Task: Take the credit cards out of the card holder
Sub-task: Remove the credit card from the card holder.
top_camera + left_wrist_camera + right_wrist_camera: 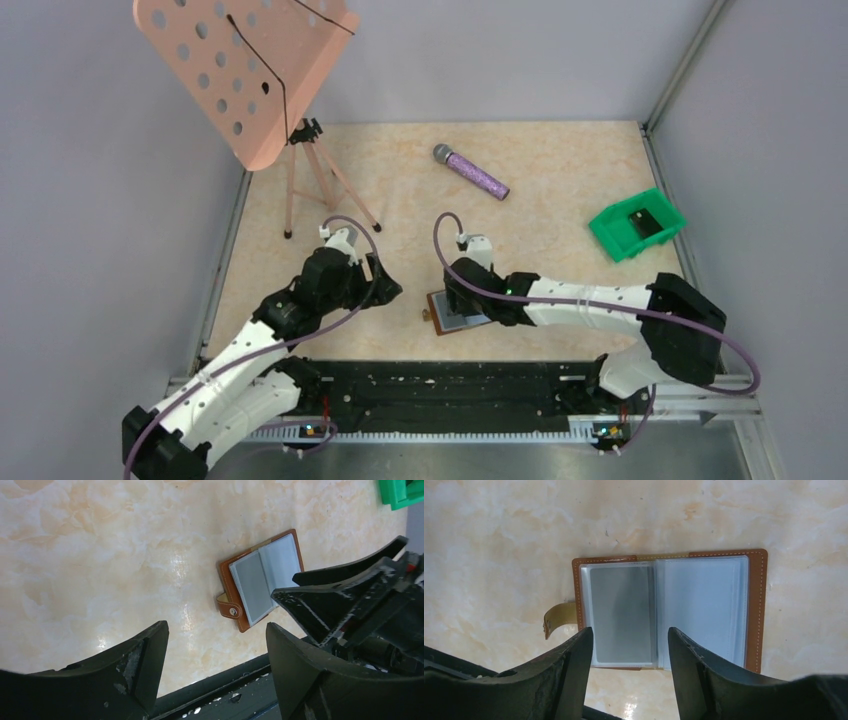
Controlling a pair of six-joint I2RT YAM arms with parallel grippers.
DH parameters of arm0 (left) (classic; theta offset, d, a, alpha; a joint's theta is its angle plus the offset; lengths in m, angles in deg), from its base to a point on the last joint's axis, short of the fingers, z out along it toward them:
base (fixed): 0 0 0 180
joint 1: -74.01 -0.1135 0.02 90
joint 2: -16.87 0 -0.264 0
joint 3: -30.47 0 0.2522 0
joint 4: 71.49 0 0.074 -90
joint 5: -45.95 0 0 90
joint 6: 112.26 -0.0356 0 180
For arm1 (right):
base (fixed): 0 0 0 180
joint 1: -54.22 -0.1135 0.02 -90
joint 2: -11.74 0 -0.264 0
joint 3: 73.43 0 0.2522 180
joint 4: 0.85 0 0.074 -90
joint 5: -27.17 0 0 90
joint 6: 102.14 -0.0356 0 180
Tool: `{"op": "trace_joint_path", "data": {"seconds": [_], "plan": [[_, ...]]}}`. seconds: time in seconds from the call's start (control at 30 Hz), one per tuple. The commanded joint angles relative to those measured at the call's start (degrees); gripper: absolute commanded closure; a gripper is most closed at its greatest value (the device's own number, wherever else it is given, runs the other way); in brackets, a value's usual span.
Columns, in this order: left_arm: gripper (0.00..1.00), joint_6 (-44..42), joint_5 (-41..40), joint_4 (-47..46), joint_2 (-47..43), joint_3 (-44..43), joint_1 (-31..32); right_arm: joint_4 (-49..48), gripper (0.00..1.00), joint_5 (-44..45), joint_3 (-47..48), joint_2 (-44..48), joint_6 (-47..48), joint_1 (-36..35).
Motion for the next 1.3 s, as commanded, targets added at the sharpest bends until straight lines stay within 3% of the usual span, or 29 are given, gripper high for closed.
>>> {"op": "trace_joint_path", "data": {"seconds": [0.0,0.6,0.8,1.27], "plan": [[0.23,-1.8,-3.5,1.7,-3.9,-1.2,-0.1,0.7,0.42,1.2,4.8,-3.8,0.8,-1.8],[0.22,-1.7,-7.2,1.2,-8.1,1.2,-0.1,8.5,0.43,7.3,12.4,-15.3,-0.1,-5.1],[0.22,-1.7,-7.3,1.2,-8.2,1.4,0.0,8.5,0.48,7.5,12.3,-16.7,-0.6,-5.3],[0.22,-1.3,-6.8,0.7,-8.2,1.9,-0.1,8.0,0.43,7.4,12.6,-16.2,-0.5,-5.9]]}}
